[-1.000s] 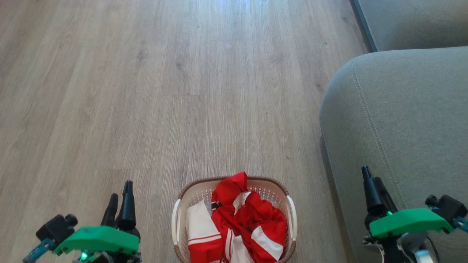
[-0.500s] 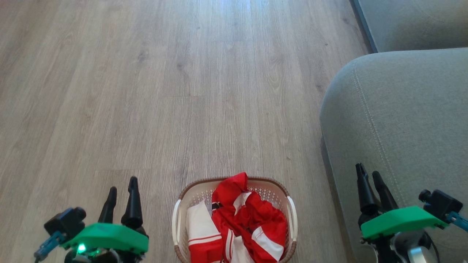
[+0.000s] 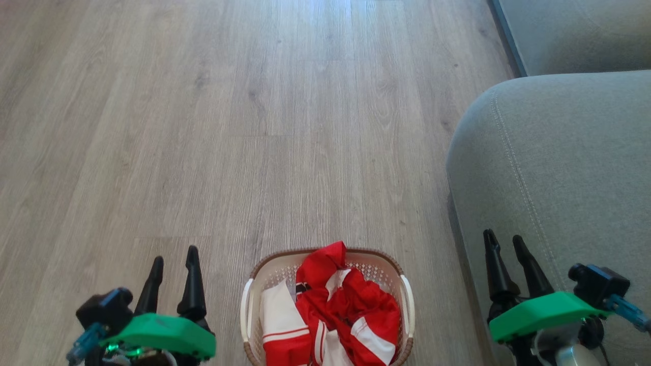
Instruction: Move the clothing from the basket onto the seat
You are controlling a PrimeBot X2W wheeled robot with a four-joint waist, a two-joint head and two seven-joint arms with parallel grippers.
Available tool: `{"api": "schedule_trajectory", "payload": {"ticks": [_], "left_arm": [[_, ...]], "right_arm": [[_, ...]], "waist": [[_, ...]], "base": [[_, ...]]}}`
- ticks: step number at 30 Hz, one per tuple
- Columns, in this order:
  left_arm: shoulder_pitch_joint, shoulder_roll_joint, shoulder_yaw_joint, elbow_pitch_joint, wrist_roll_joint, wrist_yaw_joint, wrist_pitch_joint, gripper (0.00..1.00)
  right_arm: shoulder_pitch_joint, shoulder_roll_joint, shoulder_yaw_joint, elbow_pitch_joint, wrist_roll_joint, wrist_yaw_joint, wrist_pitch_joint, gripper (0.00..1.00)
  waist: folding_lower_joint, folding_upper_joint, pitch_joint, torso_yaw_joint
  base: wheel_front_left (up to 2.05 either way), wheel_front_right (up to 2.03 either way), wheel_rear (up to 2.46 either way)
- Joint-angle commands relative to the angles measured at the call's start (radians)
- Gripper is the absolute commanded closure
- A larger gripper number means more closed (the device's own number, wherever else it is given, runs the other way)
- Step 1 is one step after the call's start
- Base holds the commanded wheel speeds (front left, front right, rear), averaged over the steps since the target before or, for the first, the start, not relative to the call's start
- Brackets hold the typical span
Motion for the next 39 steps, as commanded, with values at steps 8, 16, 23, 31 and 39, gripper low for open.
{"api": "schedule_trajectory", "payload": {"ticks": [8,16,23,31,39], "left_arm": [[-0.005,0.011,0.01,-0.051,0.118,0.026,-0.038,0.0],[0.005,0.01,0.011,-0.059,0.2,0.037,-0.059,0.0],[0.016,0.007,0.009,-0.064,0.278,0.046,-0.08,0.0],[0.026,0.004,0.006,-0.069,0.367,0.053,-0.103,0.0],[0.039,0.001,0.008,-0.073,0.429,0.059,-0.12,0.0]], "right_arm": [[-0.024,-0.012,0.032,-0.056,-0.126,0.0,-0.041,0.0],[-0.021,-0.013,0.041,-0.069,-0.209,0.0,-0.062,0.0],[-0.019,-0.013,0.055,-0.081,-0.292,0.0,-0.082,0.0],[-0.016,-0.014,0.07,-0.095,-0.388,0.0,-0.106,0.0],[-0.01,-0.015,0.081,-0.106,-0.459,0.0,-0.123,0.0]], "waist": [[-0.0001,-0.0001,-0.004,0.0],[-0.0001,-0.0001,-0.006,0.002],[-0.0001,-0.0001,-0.008,0.004],[-0.0001,-0.0001,-0.012,0.006],[-0.0001,-0.0001,-0.018,0.005]], "base": [[0.0,0.0,0.0],[0.0,0.0,0.0],[0.0,0.0,0.0],[0.0,0.0,0.0],[0.0,0.0,0.0]]}}
